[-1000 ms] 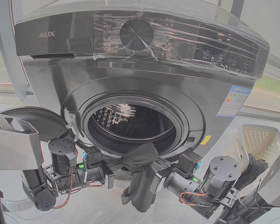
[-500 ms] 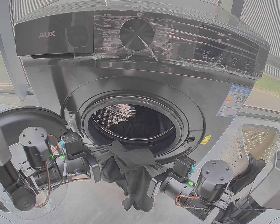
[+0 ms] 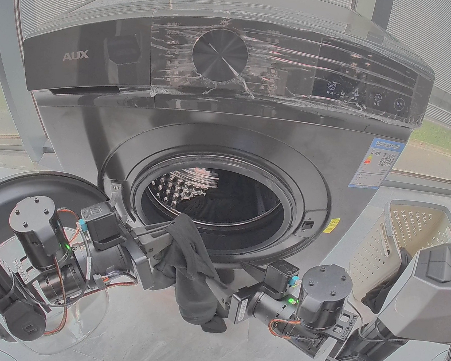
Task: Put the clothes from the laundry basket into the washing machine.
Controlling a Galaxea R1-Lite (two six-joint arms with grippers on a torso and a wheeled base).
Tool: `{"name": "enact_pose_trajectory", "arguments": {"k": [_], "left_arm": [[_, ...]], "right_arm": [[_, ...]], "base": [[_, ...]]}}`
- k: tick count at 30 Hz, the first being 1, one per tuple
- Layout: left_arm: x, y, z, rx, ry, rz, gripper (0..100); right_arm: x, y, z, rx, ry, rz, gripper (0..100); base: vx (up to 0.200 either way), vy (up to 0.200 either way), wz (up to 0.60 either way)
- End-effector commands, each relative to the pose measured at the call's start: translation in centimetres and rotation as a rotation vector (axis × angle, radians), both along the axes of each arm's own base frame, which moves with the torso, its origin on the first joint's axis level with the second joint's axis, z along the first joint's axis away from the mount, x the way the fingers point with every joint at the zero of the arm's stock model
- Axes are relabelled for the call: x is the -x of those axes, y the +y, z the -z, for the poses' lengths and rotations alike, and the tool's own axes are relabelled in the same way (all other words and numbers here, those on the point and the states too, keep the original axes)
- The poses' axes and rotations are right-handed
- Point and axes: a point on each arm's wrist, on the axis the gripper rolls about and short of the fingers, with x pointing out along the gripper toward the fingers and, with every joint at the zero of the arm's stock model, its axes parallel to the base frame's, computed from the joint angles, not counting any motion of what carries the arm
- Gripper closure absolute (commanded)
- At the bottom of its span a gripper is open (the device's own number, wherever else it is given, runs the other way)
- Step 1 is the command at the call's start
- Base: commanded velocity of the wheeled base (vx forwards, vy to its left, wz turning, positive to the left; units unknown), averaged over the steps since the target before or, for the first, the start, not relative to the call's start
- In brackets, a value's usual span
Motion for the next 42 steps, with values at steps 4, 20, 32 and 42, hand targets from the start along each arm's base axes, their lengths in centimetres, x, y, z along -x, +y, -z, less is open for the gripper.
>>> {"name": "enact_pose_trajectory", "arguments": {"k": [4, 20, 32, 42], "left_arm": [[-0.1, 0.0, -0.2, 0.008, -0.009, -0.006, 100], [-0.5, -0.2, 0.8, -0.013, 0.023, -0.017, 100], [-0.3, -0.1, 0.8, -0.012, 0.028, -0.014, 100], [-0.2, 0.0, 1.0, -0.018, 0.034, -0.014, 100]], "right_arm": [[1.3, -1.1, 2.6, 0.104, 0.086, -0.016, 0], [1.8, 1.8, 0.5, -0.021, -0.025, -0.12, 0], [-1.9, 1.9, -0.4, -0.079, -0.086, 0.001, 100], [-2.1, 0.6, -2.8, -0.119, -0.121, 0.028, 100]], "base": [[0.0, 0.0, 0.0], [0.0, 0.0, 0.0], [0.0, 0.0, 0.0], [0.0, 0.0, 0.0]]}}
